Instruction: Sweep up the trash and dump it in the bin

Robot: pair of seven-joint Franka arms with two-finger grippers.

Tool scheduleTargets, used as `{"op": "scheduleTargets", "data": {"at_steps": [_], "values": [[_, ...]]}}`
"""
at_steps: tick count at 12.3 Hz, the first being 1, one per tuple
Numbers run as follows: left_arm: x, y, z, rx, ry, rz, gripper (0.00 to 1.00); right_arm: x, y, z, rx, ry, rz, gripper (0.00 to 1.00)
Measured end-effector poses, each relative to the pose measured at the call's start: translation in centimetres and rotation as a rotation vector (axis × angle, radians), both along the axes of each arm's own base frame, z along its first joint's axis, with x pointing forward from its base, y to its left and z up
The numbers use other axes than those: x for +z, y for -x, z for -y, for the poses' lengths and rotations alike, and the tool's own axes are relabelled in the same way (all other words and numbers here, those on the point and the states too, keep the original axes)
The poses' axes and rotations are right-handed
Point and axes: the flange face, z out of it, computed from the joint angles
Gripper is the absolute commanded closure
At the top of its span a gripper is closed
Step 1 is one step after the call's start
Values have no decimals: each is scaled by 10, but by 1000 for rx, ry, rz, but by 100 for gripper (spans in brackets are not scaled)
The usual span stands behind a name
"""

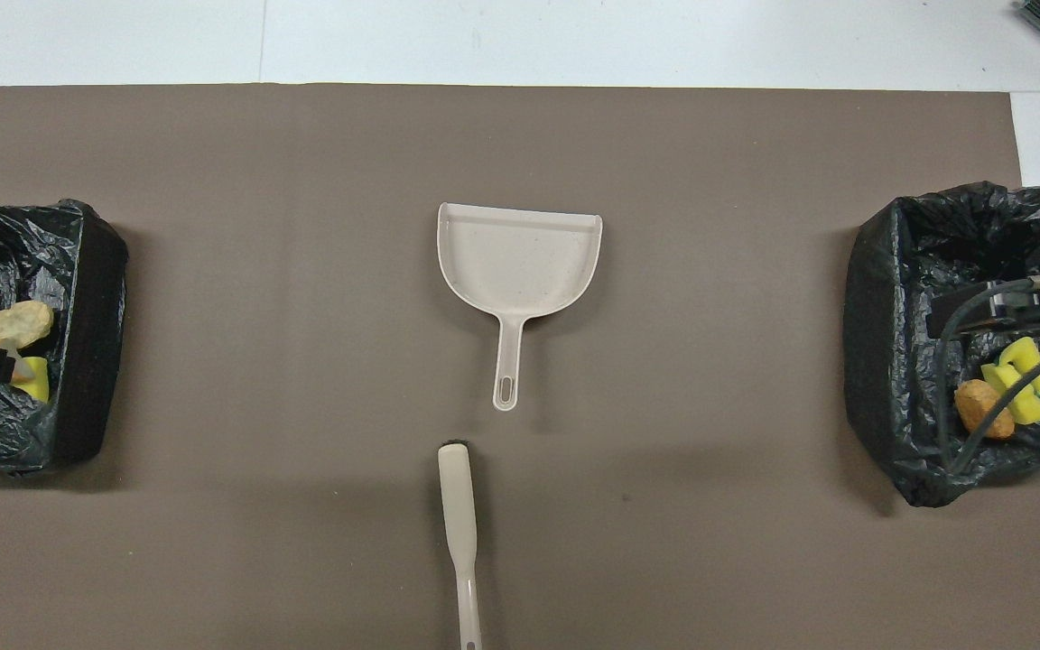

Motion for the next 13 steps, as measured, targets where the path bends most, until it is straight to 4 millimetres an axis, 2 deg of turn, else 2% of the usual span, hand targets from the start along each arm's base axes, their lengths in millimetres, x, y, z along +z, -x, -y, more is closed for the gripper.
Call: {"op": "scheduleTargets", "data": {"at_steps": [2, 5, 13], "values": [[2, -2, 17, 19, 29, 31, 0, 0, 0, 0, 0, 0, 0, 0], [3, -8, 15, 45, 106, 62, 0, 0, 0, 0, 0, 0, 0, 0], [-4, -3, 12, 55, 106, 9, 0, 0, 0, 0, 0, 0, 0, 0]]}}
